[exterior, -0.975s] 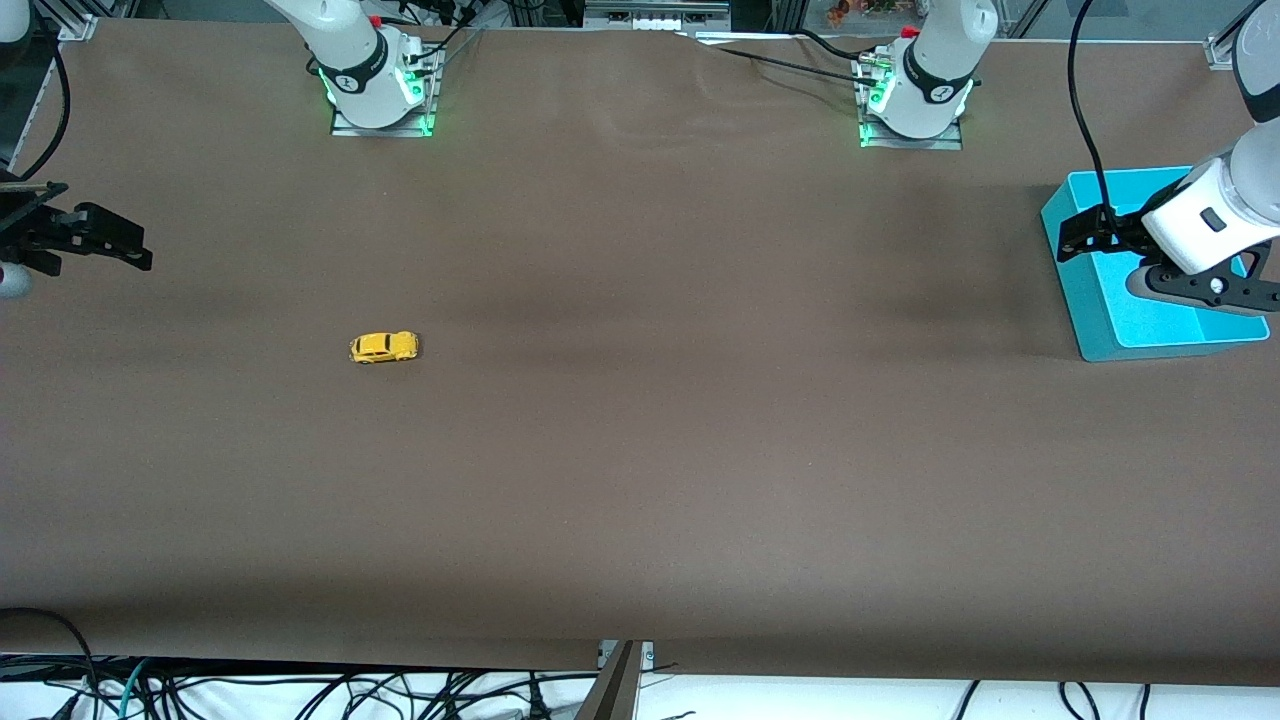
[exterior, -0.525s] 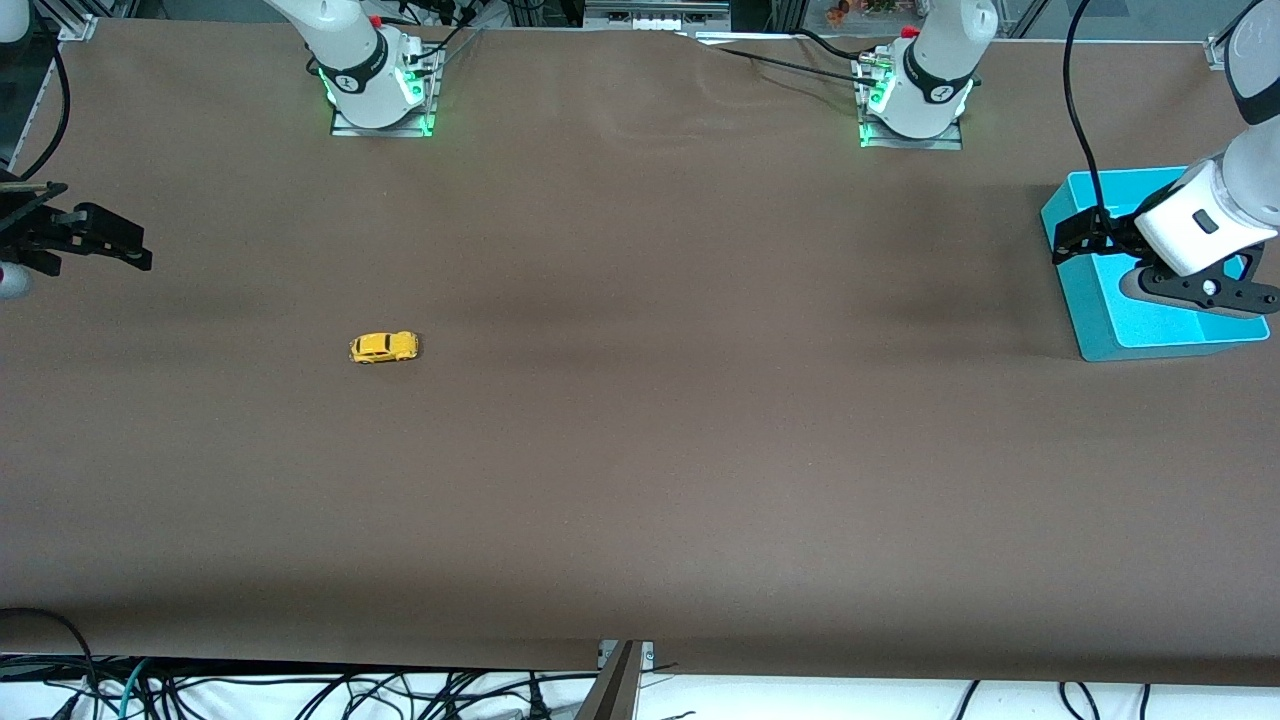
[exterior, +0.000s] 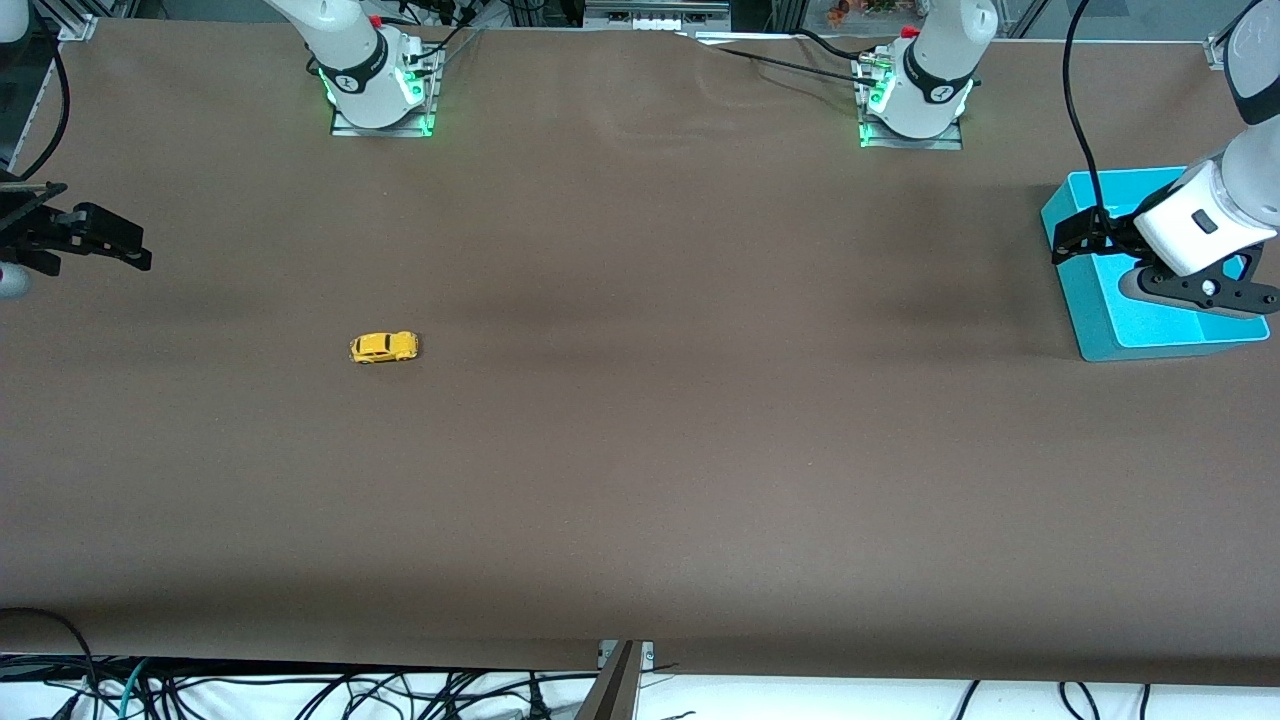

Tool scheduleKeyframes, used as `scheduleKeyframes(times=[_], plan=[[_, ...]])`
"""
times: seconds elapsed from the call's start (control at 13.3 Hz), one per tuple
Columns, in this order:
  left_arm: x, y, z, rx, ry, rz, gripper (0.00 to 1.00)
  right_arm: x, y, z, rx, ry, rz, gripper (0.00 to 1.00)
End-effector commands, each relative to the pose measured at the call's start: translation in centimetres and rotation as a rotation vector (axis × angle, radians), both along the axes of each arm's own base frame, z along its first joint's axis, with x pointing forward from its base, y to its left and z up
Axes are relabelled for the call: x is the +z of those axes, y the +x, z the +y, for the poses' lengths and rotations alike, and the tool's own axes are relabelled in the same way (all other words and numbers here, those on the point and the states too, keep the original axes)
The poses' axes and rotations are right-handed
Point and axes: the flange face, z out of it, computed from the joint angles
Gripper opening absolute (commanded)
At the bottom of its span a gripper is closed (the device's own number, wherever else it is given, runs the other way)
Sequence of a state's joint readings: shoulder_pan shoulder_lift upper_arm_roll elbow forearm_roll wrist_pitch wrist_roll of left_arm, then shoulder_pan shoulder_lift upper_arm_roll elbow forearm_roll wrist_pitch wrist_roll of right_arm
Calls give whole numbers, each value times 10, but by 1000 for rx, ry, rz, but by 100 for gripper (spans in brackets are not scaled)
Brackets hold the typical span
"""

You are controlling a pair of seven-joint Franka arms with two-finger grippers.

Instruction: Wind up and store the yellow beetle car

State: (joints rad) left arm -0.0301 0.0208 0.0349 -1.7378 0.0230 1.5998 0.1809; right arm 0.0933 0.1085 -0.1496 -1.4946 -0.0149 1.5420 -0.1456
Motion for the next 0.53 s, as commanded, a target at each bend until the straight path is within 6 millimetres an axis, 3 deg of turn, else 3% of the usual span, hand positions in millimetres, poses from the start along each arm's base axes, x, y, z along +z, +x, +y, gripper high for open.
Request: scheduleKeyframes(times=[0.0, 0.22, 0.45], plan=[[-2, -2, 0, -14, 21, -4, 100, 3, -3, 2, -16, -1, -3, 100], [-2, -2, 0, -14, 20, -4, 100, -6, -2, 26, 29, 4, 25, 100], [-2, -2, 0, -14, 20, -4, 100, -34, 1, 59, 86, 0, 113, 100]])
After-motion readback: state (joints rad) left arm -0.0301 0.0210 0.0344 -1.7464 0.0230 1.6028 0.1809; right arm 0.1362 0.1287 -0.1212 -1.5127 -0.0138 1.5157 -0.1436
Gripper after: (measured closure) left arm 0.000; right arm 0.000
